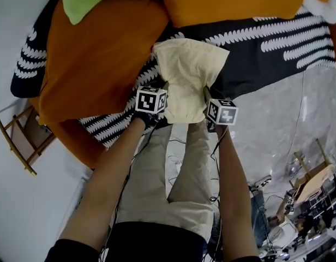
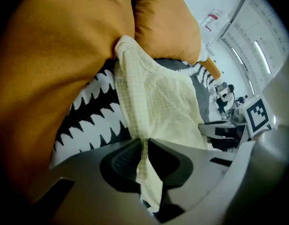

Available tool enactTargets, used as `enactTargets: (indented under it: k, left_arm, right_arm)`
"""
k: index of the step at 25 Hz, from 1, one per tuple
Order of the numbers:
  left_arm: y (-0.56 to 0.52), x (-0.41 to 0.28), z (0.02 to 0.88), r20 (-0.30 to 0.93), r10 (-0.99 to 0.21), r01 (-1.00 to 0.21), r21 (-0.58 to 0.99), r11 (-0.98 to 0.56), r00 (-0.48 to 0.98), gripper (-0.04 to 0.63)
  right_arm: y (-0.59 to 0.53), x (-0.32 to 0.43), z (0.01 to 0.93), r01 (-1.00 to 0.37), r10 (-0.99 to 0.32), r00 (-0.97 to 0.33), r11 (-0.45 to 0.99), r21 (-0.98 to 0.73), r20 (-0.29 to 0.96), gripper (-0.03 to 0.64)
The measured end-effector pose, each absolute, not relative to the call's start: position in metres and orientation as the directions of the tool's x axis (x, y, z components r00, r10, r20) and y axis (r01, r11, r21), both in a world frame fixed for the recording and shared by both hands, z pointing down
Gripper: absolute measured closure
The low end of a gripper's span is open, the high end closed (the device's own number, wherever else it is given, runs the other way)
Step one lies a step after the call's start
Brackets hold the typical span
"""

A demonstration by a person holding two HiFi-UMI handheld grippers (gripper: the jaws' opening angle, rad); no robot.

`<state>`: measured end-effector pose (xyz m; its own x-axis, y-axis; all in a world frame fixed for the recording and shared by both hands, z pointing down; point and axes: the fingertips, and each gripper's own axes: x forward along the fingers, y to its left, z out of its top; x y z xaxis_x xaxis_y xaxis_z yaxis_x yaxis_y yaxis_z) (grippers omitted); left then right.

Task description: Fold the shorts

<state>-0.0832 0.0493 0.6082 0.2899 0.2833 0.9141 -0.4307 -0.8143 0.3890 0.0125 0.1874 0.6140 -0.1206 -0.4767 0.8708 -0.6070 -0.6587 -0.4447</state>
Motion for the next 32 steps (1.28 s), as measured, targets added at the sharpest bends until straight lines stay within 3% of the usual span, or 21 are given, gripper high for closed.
enactTargets:
  k: [6, 7, 8, 11, 13, 16, 20, 22, 27, 30, 32]
  left_arm:
    - [0.031, -0.061, 0.585, 0.923, 0.218, -0.469, 0.353, -0.81, 0.318, 0.553]
    - [0.032, -0.066, 0.586, 0.919, 0.233, -0.462, 0.365, -0.808, 0.318, 0.493]
    - [0.038, -0.075, 0.591, 0.913, 0.261, -0.456, 0.386, -0.802, 0.315, 0.384]
    - [0.07, -0.094, 0.617, 0.901, 0.308, -0.463, 0.423, -0.779, 0.304, 0.35]
    - [0.07, -0.092, 0.621, 0.915, 0.28, -0.468, 0.391, -0.792, 0.291, 0.356]
    - [0.046, -0.084, 0.6, 0.949, 0.198, -0.429, 0.289, -0.856, 0.244, 0.371]
    - [0.048, -0.077, 0.599, 0.981, 0.111, -0.442, 0.171, -0.88, 0.158, 0.356]
    - [0.053, -0.07, 0.595, 0.982, 0.105, -0.468, 0.167, -0.868, 0.155, 0.36]
    - [0.045, -0.08, 0.596, 0.971, 0.161, -0.519, 0.232, -0.823, 0.179, 0.395]
    - [0.028, -0.078, 0.587, 0.952, 0.2, -0.504, 0.293, -0.813, 0.231, 0.485]
    - [0.02, -0.077, 0.576, 0.915, 0.247, -0.487, 0.381, -0.786, 0.319, 0.551]
  right_arm:
    - [0.19, 0.048, 0.588, -0.604, -0.498, -0.109, -0.654, -0.455, 0.86, 0.576]
    - [0.193, 0.045, 0.588, -0.601, -0.498, -0.094, -0.662, -0.448, 0.862, 0.571]
    - [0.199, 0.038, 0.591, -0.6, -0.493, -0.083, -0.669, -0.439, 0.866, 0.553]
    - [0.226, 0.013, 0.617, -0.584, -0.494, -0.092, -0.676, -0.448, 0.865, 0.436]
    - [0.221, 0.009, 0.623, -0.581, -0.502, -0.096, -0.673, -0.458, 0.86, 0.437]
    - [0.185, 0.009, 0.606, -0.598, -0.506, -0.099, -0.658, -0.457, 0.857, 0.497]
    - [0.182, 0.016, 0.604, -0.608, -0.474, -0.068, -0.679, -0.413, 0.878, 0.493]
    - [0.184, 0.021, 0.601, -0.582, -0.467, -0.048, -0.705, -0.405, 0.883, 0.452]
    - [0.175, 0.012, 0.598, -0.588, -0.474, -0.069, -0.691, -0.42, 0.878, 0.478]
    - [0.169, 0.013, 0.591, -0.594, -0.495, -0.091, -0.67, -0.446, 0.864, 0.574]
    - [0.162, 0.015, 0.578, -0.601, -0.515, -0.1, -0.651, -0.464, 0.851, 0.578]
